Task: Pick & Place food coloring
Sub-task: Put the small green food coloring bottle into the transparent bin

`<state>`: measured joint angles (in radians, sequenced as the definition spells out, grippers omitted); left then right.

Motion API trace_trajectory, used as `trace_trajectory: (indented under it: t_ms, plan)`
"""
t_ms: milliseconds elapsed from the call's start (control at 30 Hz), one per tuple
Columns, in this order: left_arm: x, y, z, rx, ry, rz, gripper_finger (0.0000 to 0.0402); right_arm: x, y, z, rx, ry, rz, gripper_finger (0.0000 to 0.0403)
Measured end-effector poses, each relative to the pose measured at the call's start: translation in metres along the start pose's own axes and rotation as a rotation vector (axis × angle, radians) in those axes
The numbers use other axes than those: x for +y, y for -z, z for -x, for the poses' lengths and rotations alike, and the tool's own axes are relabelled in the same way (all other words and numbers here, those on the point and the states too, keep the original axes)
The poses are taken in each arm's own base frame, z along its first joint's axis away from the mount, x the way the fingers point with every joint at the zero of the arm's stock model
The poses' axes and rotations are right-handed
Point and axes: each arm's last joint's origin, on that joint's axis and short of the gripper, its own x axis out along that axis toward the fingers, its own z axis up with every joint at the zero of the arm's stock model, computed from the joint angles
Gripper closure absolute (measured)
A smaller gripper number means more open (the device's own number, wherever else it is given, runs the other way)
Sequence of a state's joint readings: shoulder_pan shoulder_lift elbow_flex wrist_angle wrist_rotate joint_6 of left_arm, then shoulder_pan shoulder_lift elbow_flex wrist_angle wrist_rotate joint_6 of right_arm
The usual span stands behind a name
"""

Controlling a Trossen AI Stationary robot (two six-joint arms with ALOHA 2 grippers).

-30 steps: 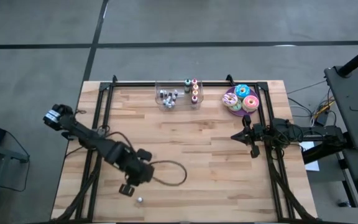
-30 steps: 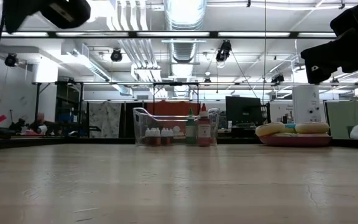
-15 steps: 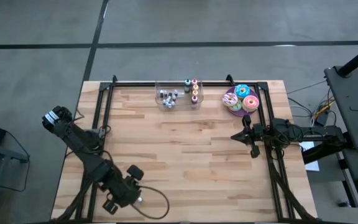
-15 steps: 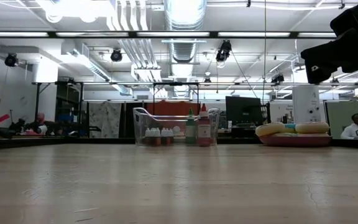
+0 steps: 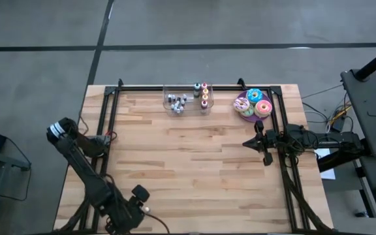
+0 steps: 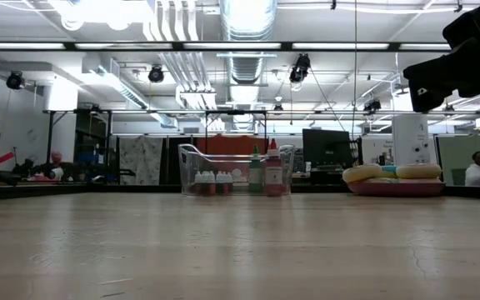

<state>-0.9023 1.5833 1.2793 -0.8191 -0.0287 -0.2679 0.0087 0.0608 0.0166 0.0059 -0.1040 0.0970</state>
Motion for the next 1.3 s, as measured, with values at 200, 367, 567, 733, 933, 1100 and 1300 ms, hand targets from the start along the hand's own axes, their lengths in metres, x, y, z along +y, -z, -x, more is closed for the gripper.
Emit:
trace_trajectory:
  t_ms: [200,367,567,733,933,1100,1300]
  plan:
    - [-0.001,-0.008,-0.016,0.023,-0.054,-0.006,0.0239,0.0,0.0,0.0,0.0,0.0,0.0,0.0394]
    - [-0.001,-0.008,-0.027,0.051,-0.07,-0.005,0.0239,0.0,0.0,0.0,0.0,0.0,0.0,0.0394]
    - [0.003,-0.007,-0.04,0.08,-0.122,-0.002,0.0239,0.0,0.0,0.0,0.0,0.0,0.0,0.0394]
    - [0.013,-0.006,-0.049,0.109,-0.144,0.018,0.0239,0.0,0.0,0.0,0.0,0.0,0.0,0.0394]
    - [0.022,0.003,-0.06,0.156,-0.164,0.033,0.0239,0.0,0.0,0.0,0.0,0.001,0.0,0.0394]
    - [0.023,0.008,-0.067,0.148,-0.159,0.043,0.0239,0.0,0.0,0.0,0.0,0.001,0.0,0.0394]
    - [0.022,0.006,-0.069,0.13,-0.154,0.046,0.0239,0.0,0.0,0.0,0.0,0.0,0.0,0.0394]
